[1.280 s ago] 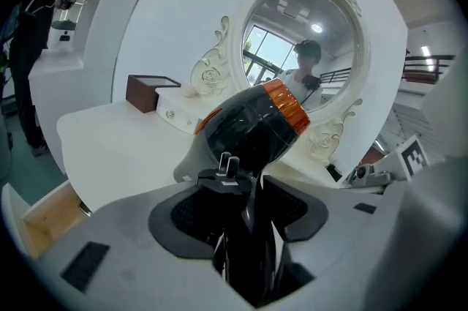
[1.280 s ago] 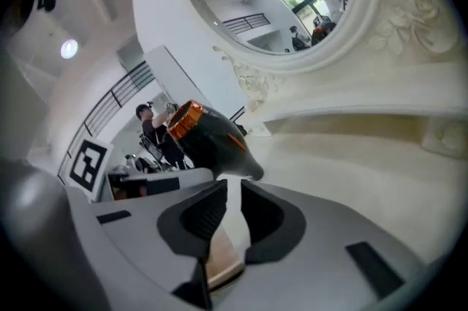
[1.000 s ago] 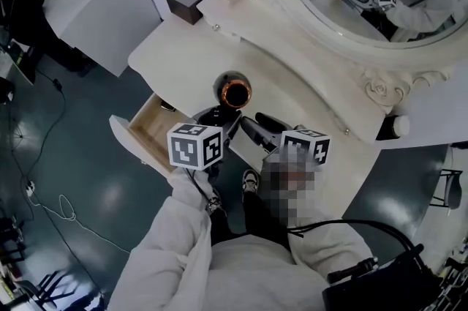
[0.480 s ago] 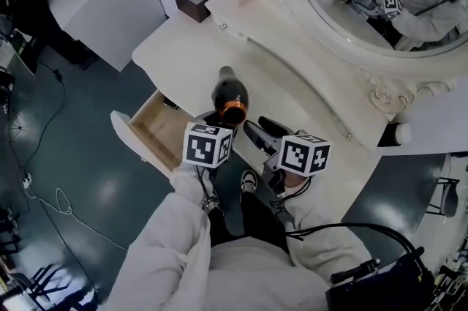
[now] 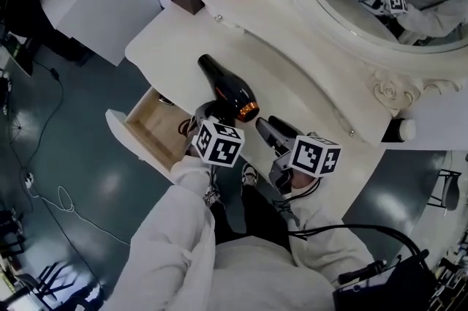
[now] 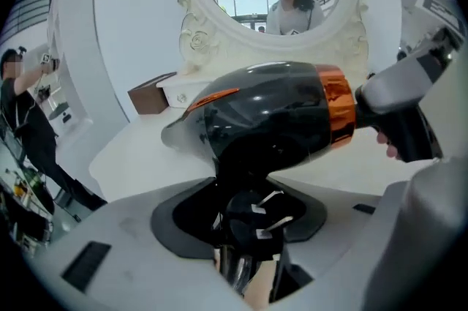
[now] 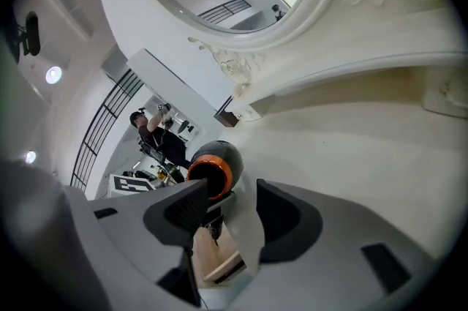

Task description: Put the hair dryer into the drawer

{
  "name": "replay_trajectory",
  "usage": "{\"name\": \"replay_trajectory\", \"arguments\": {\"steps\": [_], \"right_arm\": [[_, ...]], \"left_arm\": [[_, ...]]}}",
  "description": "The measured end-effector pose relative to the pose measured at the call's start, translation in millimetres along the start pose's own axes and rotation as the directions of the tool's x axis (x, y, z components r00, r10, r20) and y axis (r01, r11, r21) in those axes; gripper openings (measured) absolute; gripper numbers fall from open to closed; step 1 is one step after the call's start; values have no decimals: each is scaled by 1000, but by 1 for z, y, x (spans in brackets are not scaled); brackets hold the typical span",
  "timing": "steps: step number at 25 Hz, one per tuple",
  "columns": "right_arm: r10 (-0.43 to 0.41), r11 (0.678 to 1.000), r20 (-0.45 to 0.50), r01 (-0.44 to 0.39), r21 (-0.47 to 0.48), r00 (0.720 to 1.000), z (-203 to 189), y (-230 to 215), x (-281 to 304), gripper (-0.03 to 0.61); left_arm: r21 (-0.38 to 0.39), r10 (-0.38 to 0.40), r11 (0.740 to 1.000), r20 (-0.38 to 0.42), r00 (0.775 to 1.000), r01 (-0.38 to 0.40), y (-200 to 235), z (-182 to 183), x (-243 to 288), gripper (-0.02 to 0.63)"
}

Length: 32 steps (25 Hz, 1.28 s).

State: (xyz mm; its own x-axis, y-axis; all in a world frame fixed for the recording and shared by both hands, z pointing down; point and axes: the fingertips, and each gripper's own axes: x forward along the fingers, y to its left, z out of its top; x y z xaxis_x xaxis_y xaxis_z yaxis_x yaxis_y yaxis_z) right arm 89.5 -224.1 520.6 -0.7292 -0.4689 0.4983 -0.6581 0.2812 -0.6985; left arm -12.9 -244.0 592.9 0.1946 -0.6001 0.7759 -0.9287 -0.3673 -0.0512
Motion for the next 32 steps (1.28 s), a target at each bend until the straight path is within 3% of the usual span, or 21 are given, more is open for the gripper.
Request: {"name": "replay_trajectory", "arguments": {"steps": [4,8,12,16,19,22,25,28,32], "right_arm": [[-5,1000,3,5,-2,1000,1,-5,-3,259],[-10,1000,15,9,17,1000,2,-11,-6,259],[-11,1000,15,11,27,1000,0,-15,-8,259],[-11,999,20,10,42,1000,-3,-20,-11,259],[-6,999,25,5,50,1000,-3,-23,-12,259],[-8,998,29,7,55,1000,-3,-25,-15,258],[-24,999,33,22,43,999,0,-29,-19,253],[-36,999,47,34,41,998,5,-33,-21,245],[-42,999,46,41,29,998,7,-28,-19,237]], "left_arm": [[112,16,994,-44,999,-11,1,-4,11,196],[234,65,972,-123,990,-35,0,-5,26,199],[272,87,962,-209,974,-27,1,-5,32,207],[252,32,967,-277,960,41,0,-6,36,212],[269,-3,959,-302,953,88,1,-3,39,226],[264,-21,960,-269,963,95,1,0,37,209],[169,-57,981,-199,978,91,0,3,29,195],[-18,-114,993,-74,991,113,3,16,15,189],[-255,-151,950,130,980,180,18,32,-19,184]]}}
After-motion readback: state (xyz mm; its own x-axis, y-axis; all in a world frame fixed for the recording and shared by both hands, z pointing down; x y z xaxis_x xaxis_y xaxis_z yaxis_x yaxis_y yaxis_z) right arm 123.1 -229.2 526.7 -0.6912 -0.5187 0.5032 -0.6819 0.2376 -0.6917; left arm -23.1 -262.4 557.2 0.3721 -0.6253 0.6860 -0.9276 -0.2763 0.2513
